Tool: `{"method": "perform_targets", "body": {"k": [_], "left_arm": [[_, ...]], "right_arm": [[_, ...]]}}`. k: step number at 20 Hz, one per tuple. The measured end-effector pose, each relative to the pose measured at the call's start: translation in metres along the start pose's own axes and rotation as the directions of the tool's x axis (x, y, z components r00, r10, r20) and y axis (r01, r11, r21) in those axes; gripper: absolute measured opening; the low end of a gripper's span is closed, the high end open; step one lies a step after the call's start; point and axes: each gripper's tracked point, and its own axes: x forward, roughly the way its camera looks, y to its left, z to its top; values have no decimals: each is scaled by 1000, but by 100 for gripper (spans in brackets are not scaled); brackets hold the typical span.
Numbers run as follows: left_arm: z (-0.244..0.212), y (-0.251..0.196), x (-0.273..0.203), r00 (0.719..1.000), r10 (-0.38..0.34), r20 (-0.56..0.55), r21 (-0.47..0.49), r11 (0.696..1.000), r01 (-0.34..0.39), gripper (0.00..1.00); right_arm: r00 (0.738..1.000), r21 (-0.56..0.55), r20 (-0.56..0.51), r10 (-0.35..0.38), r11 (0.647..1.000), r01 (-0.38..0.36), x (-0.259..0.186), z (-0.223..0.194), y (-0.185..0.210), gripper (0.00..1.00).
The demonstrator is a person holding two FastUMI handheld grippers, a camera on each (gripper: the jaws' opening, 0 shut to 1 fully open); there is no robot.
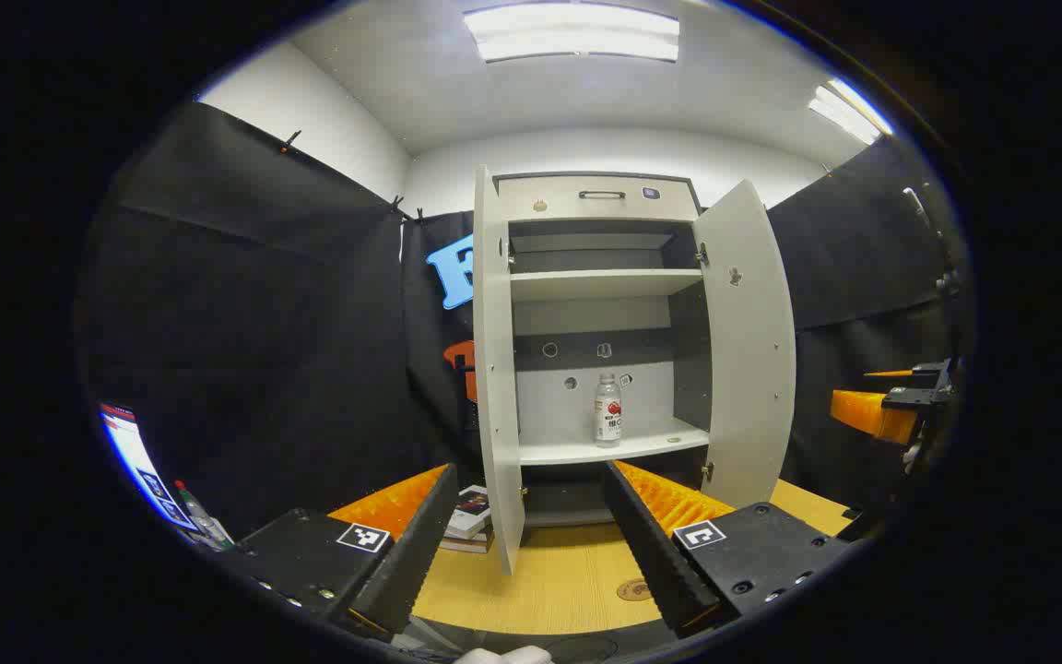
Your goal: Grasp the bottle in the cabinet with the left hand and place it on the coaster, then close the right door with the right hand and the left door with the left hand.
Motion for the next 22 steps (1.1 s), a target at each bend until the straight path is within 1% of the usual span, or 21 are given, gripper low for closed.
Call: {"method": "perform_targets", "body": {"k": [7,14,16,18,20,22], "left_arm": [[2,-1,2,1000,-22,-1,0,1000,22,96],[0,-2,8,1000,-17,-4,0,1000,17,96],[1,-7,22,1000,-16,1,8,1000,16,96],[2,-21,43,999,-33,9,1,999,33,95],[4,-43,65,998,-62,12,-17,998,62,96],[8,-71,99,996,-86,27,-19,996,87,96]], "right_arm": [[1000,-9,-5,-8,1000,8,0,0,-5,83],[1000,-14,-13,-6,1000,5,6,-5,-11,83],[1000,-12,-20,-7,1000,7,10,-7,-16,83],[999,-17,-29,-14,1000,13,15,-6,-25,82],[999,-32,-27,-21,999,20,22,-3,-37,83],[1000,-44,-15,-22,999,21,32,3,-52,83]]}}
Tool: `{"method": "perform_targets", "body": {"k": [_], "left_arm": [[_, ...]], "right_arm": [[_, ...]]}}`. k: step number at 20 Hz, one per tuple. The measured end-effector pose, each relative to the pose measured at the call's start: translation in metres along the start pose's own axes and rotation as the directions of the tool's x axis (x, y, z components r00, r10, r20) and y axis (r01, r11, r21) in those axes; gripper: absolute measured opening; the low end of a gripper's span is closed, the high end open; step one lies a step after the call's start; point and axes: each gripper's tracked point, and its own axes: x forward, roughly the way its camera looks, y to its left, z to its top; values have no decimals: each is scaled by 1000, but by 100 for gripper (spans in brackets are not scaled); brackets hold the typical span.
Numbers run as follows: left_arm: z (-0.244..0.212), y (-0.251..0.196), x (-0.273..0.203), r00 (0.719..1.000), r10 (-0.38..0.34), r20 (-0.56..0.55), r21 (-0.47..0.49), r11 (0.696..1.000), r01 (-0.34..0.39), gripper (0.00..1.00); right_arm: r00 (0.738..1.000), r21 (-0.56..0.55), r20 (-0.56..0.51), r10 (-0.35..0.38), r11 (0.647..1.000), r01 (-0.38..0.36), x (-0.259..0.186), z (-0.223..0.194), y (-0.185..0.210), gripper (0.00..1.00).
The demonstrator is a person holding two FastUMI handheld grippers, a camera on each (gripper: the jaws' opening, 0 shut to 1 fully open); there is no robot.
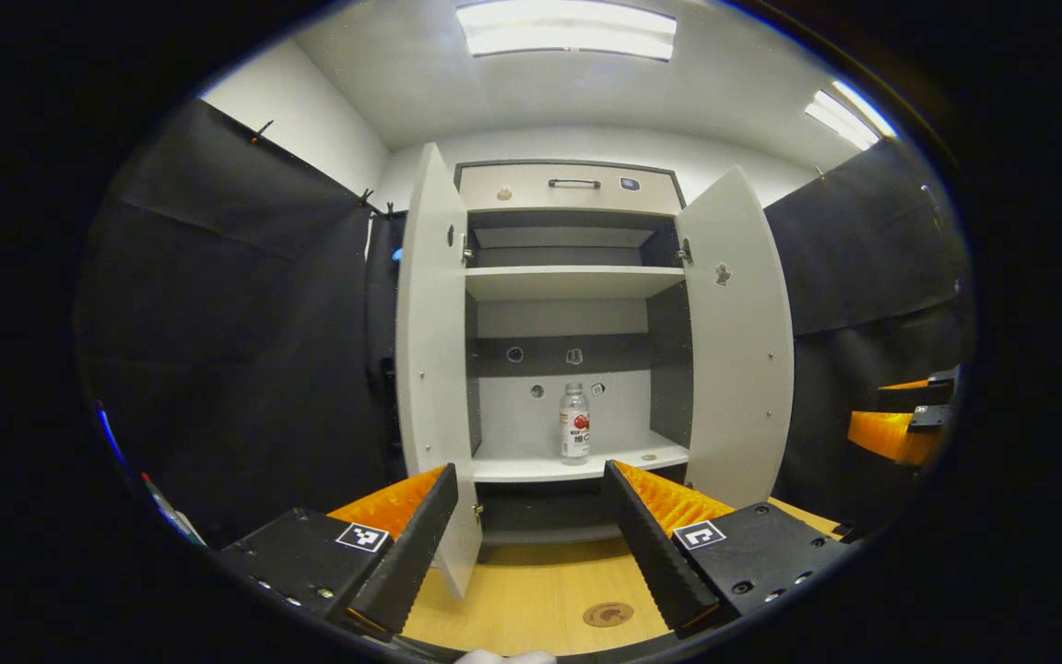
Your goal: Grasp the bottle in the cabinet with the left hand and place it on the coaster, then close the right door with the right hand and the left door with the left hand.
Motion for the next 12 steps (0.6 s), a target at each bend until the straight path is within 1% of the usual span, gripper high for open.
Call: {"method": "perform_targets", "body": {"k": [4,8,9,10,12], "left_arm": [[9,-39,83,999,-28,22,1,1000,28,95],[19,-59,171,999,-12,47,48,999,9,96],[19,-66,194,999,-18,47,46,999,15,96],[18,-71,218,999,-21,45,44,999,19,95],[10,-74,259,1000,-4,31,56,998,2,96]], "right_arm": [[1000,10,25,12,1000,-12,31,9,-35,83],[999,36,35,21,999,-23,65,10,-73,83],[999,40,35,21,999,-22,73,10,-82,83],[999,42,32,17,999,-18,80,10,-92,83],[999,48,21,25,999,-26,91,8,-107,82]]}}
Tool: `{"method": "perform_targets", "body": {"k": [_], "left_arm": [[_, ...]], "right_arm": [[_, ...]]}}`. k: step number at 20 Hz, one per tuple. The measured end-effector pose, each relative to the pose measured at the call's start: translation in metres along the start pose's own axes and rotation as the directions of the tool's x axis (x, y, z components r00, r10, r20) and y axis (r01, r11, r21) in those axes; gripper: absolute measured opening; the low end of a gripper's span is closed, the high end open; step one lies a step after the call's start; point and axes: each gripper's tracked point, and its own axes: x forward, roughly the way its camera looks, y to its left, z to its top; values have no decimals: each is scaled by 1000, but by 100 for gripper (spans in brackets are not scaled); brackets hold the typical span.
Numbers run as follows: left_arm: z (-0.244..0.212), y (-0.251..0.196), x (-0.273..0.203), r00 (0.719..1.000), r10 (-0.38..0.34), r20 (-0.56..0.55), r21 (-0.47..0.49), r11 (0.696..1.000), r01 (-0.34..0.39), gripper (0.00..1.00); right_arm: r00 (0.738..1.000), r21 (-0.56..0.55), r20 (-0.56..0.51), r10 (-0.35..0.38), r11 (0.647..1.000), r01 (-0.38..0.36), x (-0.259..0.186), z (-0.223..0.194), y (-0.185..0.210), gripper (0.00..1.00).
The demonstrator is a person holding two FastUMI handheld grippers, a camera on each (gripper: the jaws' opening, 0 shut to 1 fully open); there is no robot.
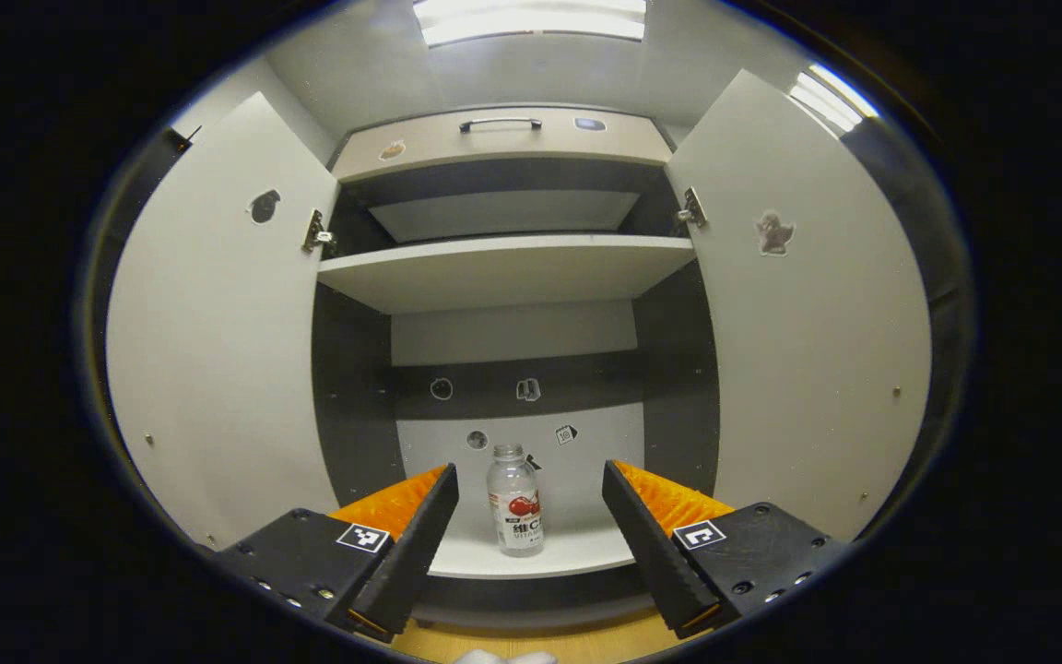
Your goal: Grasp the bottle in the cabinet with the left hand and place it on the coaster, then close the right door with the right hand and the left door with the left hand.
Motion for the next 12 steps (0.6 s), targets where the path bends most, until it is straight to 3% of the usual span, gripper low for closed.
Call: {"method": "perform_targets", "body": {"k": [7,12], "left_arm": [[-47,20,89,995,83,-51,9,997,-83,96],[-67,18,130,993,73,-90,-59,995,-78,96]], "right_arm": [[999,-14,-30,-22,1000,22,22,1,-39,83],[997,-4,-48,-52,999,52,38,-1,-59,83]]}}
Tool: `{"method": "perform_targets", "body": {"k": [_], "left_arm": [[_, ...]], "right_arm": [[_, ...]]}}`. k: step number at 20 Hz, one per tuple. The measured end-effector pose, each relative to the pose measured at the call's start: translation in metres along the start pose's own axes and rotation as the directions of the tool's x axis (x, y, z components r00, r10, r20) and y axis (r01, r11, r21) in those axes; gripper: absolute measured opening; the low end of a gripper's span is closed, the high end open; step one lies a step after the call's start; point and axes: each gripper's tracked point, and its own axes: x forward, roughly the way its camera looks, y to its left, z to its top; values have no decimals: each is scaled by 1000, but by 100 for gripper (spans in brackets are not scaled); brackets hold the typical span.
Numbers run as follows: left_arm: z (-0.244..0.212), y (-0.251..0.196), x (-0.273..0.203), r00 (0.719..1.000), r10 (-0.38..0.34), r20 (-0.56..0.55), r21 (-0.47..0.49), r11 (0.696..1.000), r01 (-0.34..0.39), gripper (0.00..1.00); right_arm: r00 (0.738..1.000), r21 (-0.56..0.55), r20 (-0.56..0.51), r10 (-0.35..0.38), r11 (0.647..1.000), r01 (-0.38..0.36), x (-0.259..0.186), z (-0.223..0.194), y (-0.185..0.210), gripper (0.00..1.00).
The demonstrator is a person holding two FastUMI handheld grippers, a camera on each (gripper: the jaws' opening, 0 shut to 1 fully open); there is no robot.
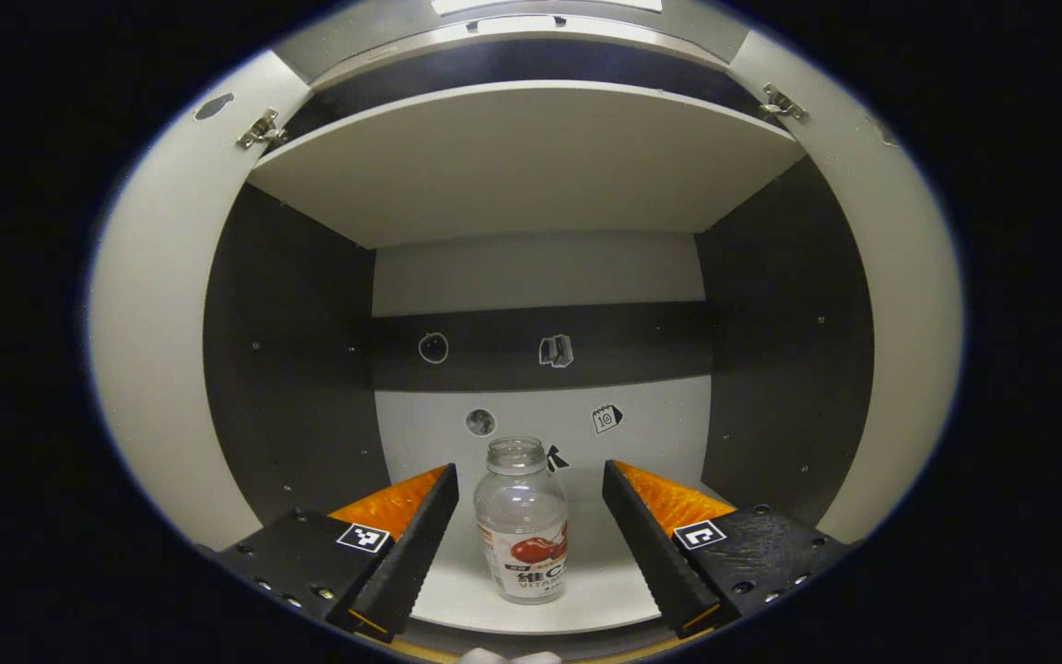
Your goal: Grasp the bottle in the cabinet with the left hand and place it on the coaster, then close the right door with the right hand and the left door with the left hand.
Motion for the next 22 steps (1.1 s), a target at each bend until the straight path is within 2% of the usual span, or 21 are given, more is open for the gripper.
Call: {"method": "perform_targets", "body": {"k": [4,6,7,8,9,11,13,17,18,19,21,22], "left_arm": [[-15,9,30,999,36,-22,-8,999,-36,96],[-28,7,42,998,29,-48,-5,1000,-29,96],[-38,11,47,996,36,-76,3,999,-36,92],[-32,13,48,998,48,-51,6,999,-47,82],[-31,14,45,996,55,-68,-9,998,-56,77],[-11,14,33,999,41,-27,-51,998,-43,76],[8,22,11,999,48,8,-25,999,-48,73],[20,19,-67,999,-30,32,-4,1000,30,73],[16,17,-88,998,-54,31,1,999,54,76],[10,16,-108,997,-74,25,5,997,74,73],[-6,15,-147,993,-113,42,23,993,112,76],[-16,15,-163,991,-127,50,31,992,125,73]], "right_arm": [[1000,-6,14,-16,1000,16,10,10,-11,83],[1000,-16,17,-25,1000,25,12,11,-12,83],[1000,-13,13,-19,1000,19,13,10,-9,82],[1000,-11,12,-14,1000,14,13,11,-6,82],[1000,-14,13,-14,1000,15,12,12,-6,83],[999,-22,30,-19,1000,20,8,16,-4,83],[999,-18,43,-13,1000,13,1,18,1,83],[997,-14,66,-39,999,40,-11,18,10,83],[996,-6,67,-52,999,52,-15,16,13,82],[996,9,61,-64,998,64,-21,14,17,82],[995,27,48,-83,996,82,-37,8,31,83],[994,24,48,-101,995,100,-47,5,36,82]]}}
